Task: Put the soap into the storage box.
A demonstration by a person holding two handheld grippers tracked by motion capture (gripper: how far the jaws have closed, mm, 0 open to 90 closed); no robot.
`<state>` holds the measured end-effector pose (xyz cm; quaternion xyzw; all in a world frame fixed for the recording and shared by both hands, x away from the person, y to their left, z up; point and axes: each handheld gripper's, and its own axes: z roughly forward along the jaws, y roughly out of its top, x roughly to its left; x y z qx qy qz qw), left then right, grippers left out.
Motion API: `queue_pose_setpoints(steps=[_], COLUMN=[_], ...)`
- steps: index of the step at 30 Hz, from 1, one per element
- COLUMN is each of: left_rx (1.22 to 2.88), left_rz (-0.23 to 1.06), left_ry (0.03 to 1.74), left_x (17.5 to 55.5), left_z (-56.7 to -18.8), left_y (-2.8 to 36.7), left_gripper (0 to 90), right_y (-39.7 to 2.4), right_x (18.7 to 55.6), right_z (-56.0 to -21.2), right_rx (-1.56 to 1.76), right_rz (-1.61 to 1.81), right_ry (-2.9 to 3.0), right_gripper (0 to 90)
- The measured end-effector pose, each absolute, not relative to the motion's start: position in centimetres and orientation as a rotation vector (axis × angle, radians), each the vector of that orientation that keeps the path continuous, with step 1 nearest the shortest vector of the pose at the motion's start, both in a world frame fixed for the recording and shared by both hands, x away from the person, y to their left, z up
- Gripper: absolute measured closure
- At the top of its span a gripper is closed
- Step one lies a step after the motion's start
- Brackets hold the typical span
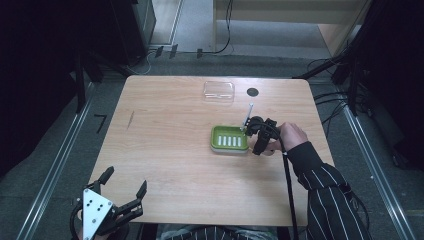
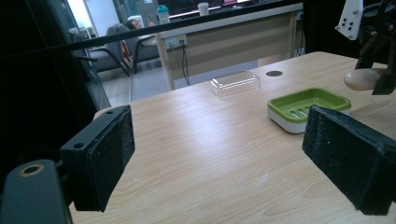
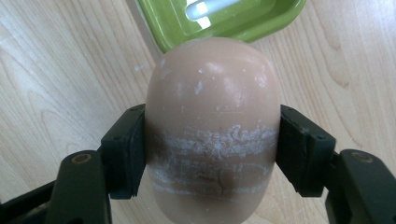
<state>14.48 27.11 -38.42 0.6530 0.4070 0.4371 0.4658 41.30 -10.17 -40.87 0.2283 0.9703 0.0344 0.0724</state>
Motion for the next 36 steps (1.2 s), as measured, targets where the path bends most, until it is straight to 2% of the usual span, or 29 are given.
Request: queue_pose_setpoints(steps=[36], left_rx=[1.603], left_rz=[1.076], left_ry=[1.001], left_x=[14.4], left_z=[-38.4], left_y=[27.1], left_gripper=[9.6], right_y=[-6.6], right_x=[42.7], right_z=[-39.5], right_rx=[0.496], right_rz=[0.149], right_ry=[2.925], right_gripper=[34.2])
